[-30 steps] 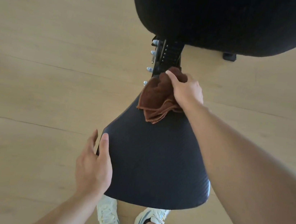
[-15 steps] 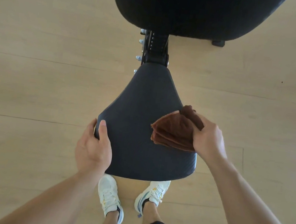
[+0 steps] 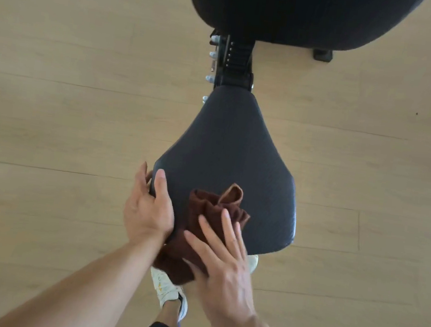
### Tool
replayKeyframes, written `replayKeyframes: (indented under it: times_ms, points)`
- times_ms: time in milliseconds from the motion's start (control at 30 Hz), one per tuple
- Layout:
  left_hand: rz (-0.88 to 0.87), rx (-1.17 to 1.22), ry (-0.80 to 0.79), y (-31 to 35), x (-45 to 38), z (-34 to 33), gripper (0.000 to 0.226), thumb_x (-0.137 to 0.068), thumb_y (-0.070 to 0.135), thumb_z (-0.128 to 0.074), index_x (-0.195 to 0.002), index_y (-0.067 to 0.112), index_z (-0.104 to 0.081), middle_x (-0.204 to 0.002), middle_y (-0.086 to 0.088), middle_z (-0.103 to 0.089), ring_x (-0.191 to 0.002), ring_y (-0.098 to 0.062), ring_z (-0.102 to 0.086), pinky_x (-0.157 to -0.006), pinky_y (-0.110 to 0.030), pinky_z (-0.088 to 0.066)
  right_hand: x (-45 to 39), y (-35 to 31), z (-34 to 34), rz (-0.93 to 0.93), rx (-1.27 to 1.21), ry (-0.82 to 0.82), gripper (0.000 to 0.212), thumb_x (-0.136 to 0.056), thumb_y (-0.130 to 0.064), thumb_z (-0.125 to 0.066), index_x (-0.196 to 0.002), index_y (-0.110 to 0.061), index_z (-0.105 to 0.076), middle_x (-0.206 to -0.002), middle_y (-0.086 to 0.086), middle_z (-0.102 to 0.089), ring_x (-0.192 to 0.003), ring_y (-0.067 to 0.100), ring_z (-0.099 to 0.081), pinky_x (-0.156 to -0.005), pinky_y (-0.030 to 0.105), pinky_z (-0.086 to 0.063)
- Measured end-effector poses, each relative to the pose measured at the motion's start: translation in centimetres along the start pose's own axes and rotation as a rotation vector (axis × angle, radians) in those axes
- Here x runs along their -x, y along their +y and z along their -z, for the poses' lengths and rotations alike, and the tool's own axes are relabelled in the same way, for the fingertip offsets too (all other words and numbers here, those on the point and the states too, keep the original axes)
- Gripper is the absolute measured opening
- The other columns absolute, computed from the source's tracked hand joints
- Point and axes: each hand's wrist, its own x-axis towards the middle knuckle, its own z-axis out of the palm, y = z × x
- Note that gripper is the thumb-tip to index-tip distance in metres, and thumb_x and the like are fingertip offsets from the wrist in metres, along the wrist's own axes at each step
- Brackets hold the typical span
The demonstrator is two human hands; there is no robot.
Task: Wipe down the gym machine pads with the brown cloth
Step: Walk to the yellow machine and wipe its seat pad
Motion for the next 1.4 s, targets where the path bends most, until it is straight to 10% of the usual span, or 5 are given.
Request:
replayKeyframes:
  times_ms: [167, 500, 800, 1200, 1400]
  points:
    - [0.431, 0.614, -0.206, -3.4, -2.4, 0.6, 0.099, -0.071, 0.081, -0.045, -0.155, 0.03, -0.033, -0.158, 0.006, -0.041, -0.143, -0.017, -0.043, -0.122, -0.039, -0.026, -3.5, -1.3, -1.0, 0.134, 0.192, -0.143, 0.04, -0.102, -0.04, -0.054, -0.14, -0.029, -0.061, -0.158, -0.003, -0.047, -0.156, 0.026, -0.022, -0.126, 0.046, -0.024]
    - [0.492, 0.379, -0.124, -11.6, 2.5, 3.4, 0.094, -0.076, 0.087, -0.026, -0.155, 0.036, -0.03, -0.159, 0.012, -0.037, -0.145, -0.01, -0.037, -0.124, -0.045, -0.02, -15.0, -6.1, -3.8, 0.201, 0.511, -0.564, 0.049, -0.106, -0.041, -0.033, -0.138, -0.016, -0.06, -0.159, 0.001, -0.044, -0.158, 0.03, -0.004, -0.128, 0.049, -0.001]
    - [0.304, 0.584, -0.075, -2.6, -0.6, 1.6, 0.064, -0.085, 0.072, -0.031, -0.133, 0.034, -0.052, -0.139, 0.013, -0.055, -0.136, -0.013, -0.048, -0.12, -0.045, -0.03, -29.3, 2.9, -0.7, -0.052, 0.652, -0.292, 0.048, -0.108, -0.042, -0.036, -0.137, -0.011, -0.058, -0.15, 0.007, -0.052, -0.156, 0.029, -0.018, -0.129, 0.047, -0.004]
    - [0.593, 0.689, 0.102, -6.1, 1.6, 3.0, 0.066, -0.104, 0.057, -0.021, -0.153, 0.016, -0.039, -0.15, -0.005, -0.051, -0.134, -0.021, -0.051, -0.117, -0.042, -0.032, -21.2, -6.7, -2.9, 0.431, 0.451, -0.663, 0.036, -0.102, -0.049, -0.041, -0.108, -0.026, -0.067, -0.095, 0.001, -0.072, -0.089, 0.027, -0.066, -0.077, 0.039, -0.04]
    - [0.498, 0.676, 0.116, -6.8, 1.9, 4.7, 0.066, -0.105, 0.056, -0.021, -0.148, 0.012, -0.045, -0.145, -0.007, -0.055, -0.138, -0.022, -0.048, -0.12, -0.042, -0.031, -14.4, -6.9, -3.8, 0.518, 0.344, -0.636, 0.023, -0.099, -0.019, -0.05, -0.112, -0.026, -0.068, -0.104, -0.004, -0.074, -0.105, 0.022, -0.065, -0.109, 0.038, -0.034]
